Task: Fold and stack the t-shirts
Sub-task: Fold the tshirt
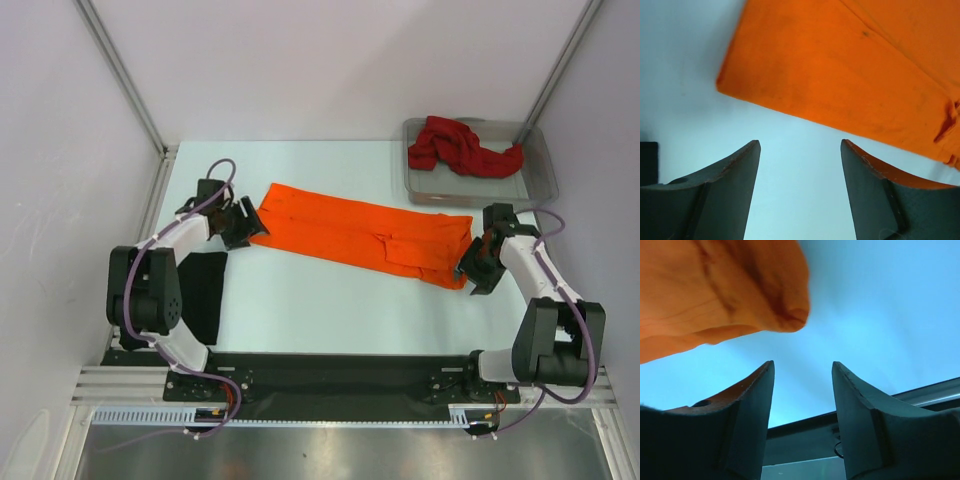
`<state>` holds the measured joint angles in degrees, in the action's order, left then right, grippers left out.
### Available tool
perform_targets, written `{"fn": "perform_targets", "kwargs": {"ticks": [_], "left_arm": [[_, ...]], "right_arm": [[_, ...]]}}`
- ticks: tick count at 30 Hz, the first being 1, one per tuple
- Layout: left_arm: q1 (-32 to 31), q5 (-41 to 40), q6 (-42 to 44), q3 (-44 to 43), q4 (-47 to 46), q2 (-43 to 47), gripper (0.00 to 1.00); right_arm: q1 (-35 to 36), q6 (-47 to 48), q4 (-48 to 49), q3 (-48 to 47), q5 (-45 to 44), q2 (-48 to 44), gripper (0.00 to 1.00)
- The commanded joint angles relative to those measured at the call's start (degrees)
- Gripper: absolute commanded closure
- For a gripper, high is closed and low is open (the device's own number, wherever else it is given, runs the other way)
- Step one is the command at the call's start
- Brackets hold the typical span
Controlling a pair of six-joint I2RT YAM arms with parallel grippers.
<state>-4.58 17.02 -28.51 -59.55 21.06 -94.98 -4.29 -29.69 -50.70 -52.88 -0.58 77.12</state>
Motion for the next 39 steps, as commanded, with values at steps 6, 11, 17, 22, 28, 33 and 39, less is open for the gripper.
{"fn": "perform_targets", "kwargs": {"ticks": [6,11,17,22,28,33,39], "left_arm": [[3.96,2.94,-4.80,-0.39,-2.95,-4.25,0.28],[4.32,0.92,-4.45,-1.97,-1.72,-5.83,0.29],[4.32,-0.93,-4.01,-3.99,-0.94,-8.99,0.33],[4.32,-1.90,-3.04,-6.45,-0.49,-11.80,0.42],[4.32,-4.44,-0.32,-9.62,1.61,-14.26,0.73],[4.32,-6.47,0.39,-10.67,2.49,-14.62,1.00],[6.33,-7.61,1.35,-10.85,2.23,-15.32,1.00]], "right_arm": [[-1.24,3.15,6.22,2.26,3.65,3.56,0.41],[-1.15,4.12,7.45,1.91,3.92,5.14,0.38],[-1.15,4.56,7.89,1.55,3.13,6.64,0.38],[-1.15,5.08,9.82,1.38,1.99,9.27,0.42],[-1.15,4.82,10.01,0.15,0.85,10.94,0.51],[-1.15,4.47,8.25,-1.17,-2.23,11.47,0.67],[-1.42,5.17,7.54,-1.96,-4.34,11.91,0.78]]}}
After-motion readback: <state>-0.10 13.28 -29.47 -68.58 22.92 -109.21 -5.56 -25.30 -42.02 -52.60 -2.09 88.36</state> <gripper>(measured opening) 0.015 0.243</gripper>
